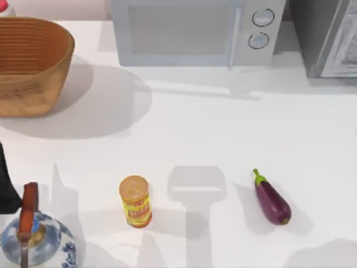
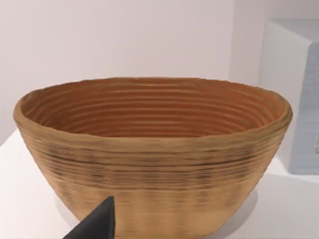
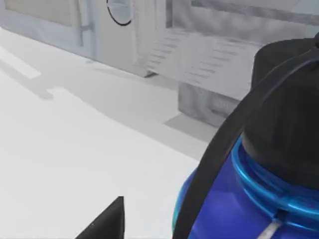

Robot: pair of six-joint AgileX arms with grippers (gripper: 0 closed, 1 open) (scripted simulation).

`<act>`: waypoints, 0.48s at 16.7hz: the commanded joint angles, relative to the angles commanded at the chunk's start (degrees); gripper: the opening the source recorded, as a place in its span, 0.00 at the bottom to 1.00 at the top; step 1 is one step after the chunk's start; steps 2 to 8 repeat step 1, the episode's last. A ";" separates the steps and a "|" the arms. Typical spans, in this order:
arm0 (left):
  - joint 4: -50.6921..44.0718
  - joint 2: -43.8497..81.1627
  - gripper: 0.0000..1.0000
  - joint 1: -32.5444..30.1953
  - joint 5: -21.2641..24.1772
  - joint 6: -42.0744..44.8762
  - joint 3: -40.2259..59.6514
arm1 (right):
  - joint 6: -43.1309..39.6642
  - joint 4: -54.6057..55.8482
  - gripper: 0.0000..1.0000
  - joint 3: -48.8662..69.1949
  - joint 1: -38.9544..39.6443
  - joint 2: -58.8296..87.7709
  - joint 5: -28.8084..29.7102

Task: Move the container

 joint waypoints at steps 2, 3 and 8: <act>0.00 0.00 1.00 0.00 0.00 0.00 0.00 | 0.00 0.00 1.00 0.00 0.00 0.00 0.00; 0.00 0.00 1.00 0.00 0.00 0.00 0.00 | 0.00 0.00 1.00 0.00 0.00 0.00 0.00; 0.00 0.00 1.00 0.00 0.00 0.00 0.00 | 0.00 0.00 1.00 0.00 0.00 0.00 0.00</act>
